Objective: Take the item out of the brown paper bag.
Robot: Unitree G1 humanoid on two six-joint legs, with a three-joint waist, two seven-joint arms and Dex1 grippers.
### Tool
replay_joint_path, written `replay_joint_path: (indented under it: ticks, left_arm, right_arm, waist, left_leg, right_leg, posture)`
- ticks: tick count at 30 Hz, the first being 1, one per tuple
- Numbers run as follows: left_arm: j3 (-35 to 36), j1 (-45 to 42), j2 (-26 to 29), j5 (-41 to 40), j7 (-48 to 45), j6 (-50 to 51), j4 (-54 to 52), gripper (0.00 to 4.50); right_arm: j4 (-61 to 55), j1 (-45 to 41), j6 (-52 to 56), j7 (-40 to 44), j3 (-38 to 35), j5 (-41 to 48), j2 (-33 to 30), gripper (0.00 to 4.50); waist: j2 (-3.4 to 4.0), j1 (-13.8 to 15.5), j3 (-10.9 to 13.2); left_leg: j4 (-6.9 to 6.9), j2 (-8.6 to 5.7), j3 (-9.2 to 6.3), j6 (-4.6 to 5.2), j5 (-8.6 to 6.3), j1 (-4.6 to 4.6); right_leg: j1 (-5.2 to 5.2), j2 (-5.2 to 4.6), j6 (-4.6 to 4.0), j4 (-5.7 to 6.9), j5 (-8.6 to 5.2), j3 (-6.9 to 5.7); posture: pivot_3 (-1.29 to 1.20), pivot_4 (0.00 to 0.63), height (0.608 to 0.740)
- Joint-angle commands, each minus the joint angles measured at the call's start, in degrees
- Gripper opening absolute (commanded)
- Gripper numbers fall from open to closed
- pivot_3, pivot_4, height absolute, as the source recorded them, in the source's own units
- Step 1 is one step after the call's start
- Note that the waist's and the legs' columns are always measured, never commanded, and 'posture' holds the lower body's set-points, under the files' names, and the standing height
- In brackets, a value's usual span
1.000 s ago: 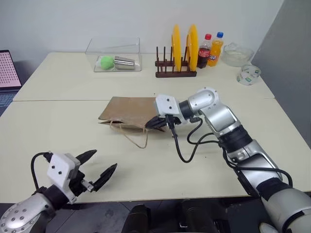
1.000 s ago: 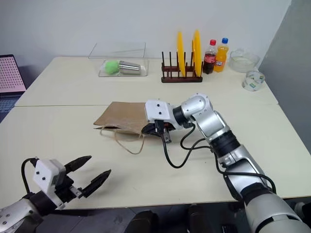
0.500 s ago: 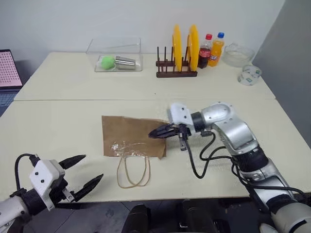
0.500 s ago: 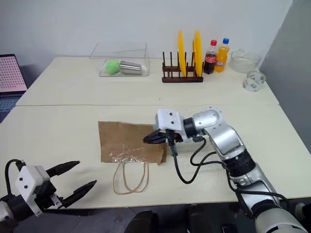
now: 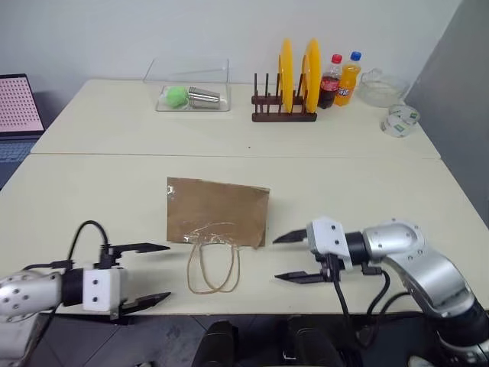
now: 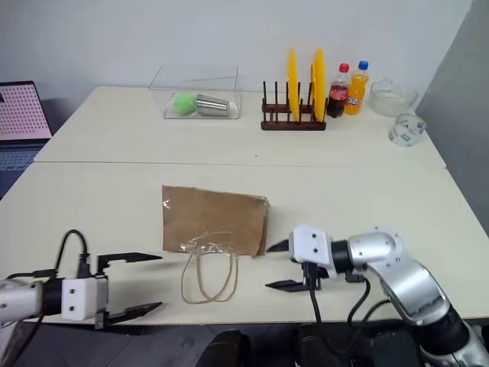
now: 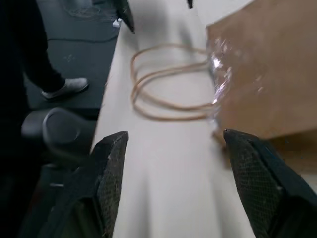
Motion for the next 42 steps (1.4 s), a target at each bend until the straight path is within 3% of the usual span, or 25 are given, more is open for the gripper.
replay_joint_path:
  ticks: [1,10,11,13,17,25,28,32,39,42]
  left_arm:
    - [-4.4,-4.1,-0.2,1.8,-0.2,-5.5,4.2,4.5]
    - [-13.4,-11.8,-1.9,3.2,1.7,-9.0,10.2,4.5]
    - [-13.9,-12.0,-2.0,2.9,1.8,-8.8,10.3,4.32]
    - [-14.9,-12.4,-2.3,2.5,2.2,-8.0,9.8,3.91]
    - [-15.8,-12.9,-3.0,-0.4,3.7,-1.7,5.4,2.63]
    - [-15.1,-17.6,-1.8,-11.1,8.7,26.9,-12.2,0.04]
    - [-14.7,-18.8,0.6,-16.5,8.7,39.0,-18.0,0.04]
    - [-13.5,-14.8,5.5,-18.4,4.3,44.4,-21.9,0.04]
    - [-12.7,-8.0,6.4,-13.7,0.6,39.3,-18.3,0.04]
    - [-13.0,-7.2,5.3,-10.4,0.2,33.9,-15.2,0.6]
  right_arm:
    - [-3.7,0.3,1.2,-2.9,-0.6,0.6,-0.5,3.11]
    - [-4.6,0.0,3.7,-5.2,-1.5,2.4,-1.8,3.11]
    - [-4.6,0.0,3.8,-5.2,-1.6,2.6,-2.1,3.14]
    - [-4.2,-0.4,3.6,-5.0,-1.5,2.8,-2.7,3.15]
    - [-3.4,-1.5,2.3,-4.5,-0.6,2.7,-3.5,3.15]
    - [-2.2,-3.2,-1.8,-0.8,2.4,1.8,-6.0,3.15]
    - [-1.3,-4.3,-3.2,0.0,3.5,1.4,-5.7,3.15]
    - [-0.4,-5.0,-3.9,0.4,4.2,1.3,-5.8,3.15]
    - [-0.3,-5.1,-3.7,0.0,5.0,1.2,-5.3,3.15]
    - [-0.4,-5.4,-3.7,-0.1,5.3,1.1,-5.3,3.15]
  waist:
    - [-0.02,-0.3,0.0]
    - [-0.02,-0.1,0.0]
    - [-0.02,-0.1,0.0]
    - [-0.02,-0.2,0.0]
    - [-0.03,-0.2,0.0]
    - [-0.04,-0.2,0.0]
    - [-0.04,-0.4,0.0]
    - [-0.03,-0.7,0.0]
    - [-0.02,-0.6,0.0]
    - [-0.02,-0.5,0.0]
  left_leg:
    - [0.0,0.01,0.05,0.0,0.0,0.02]
    - [-0.01,0.0,0.02,0.0,0.0,0.0]
    - [0.0,0.0,0.02,0.0,0.0,0.01]
    - [0.0,0.0,0.02,0.0,0.0,0.02]
    - [0.0,0.0,0.01,0.0,0.0,0.01]
    - [0.04,-0.01,-0.06,0.0,0.0,-0.01]
    - [0.04,0.0,-0.06,0.0,0.0,0.0]
    - [0.03,0.06,-0.06,0.0,0.0,0.04]
    - [0.02,0.11,-0.08,0.0,0.0,0.06]
    - [0.02,0.11,-0.07,0.0,0.0,0.06]
  right_leg:
    - [0.0,0.01,0.05,0.0,0.03,0.05]
    - [0.02,0.02,0.08,-0.03,0.04,0.01]
    - [0.02,0.02,0.08,-0.03,0.04,0.02]
    - [0.03,0.02,0.08,-0.03,0.04,0.02]
    - [0.03,0.03,0.08,-0.03,0.04,0.0]
    - [0.06,0.06,0.11,-0.03,0.04,-0.01]
    - [0.06,0.1,0.11,-0.02,0.04,0.01]
    - [0.06,0.22,0.11,0.0,0.03,0.09]
    - [0.06,0.28,0.07,-0.01,0.01,0.11]
    - [0.06,0.28,0.07,-0.01,0.01,0.12]
  posture:
    - [0.0,0.15,0.74]
    - [0.0,0.15,0.74]
    - [0.0,0.15,0.74]
    - [0.0,0.15,0.74]
    - [0.0,0.15,0.74]
    - [0.0,0.15,0.74]
    - [0.0,0.15,0.74]
    - [0.0,0.15,0.74]
    - [0.0,0.15,0.74]
    - [0.0,0.15,0.74]
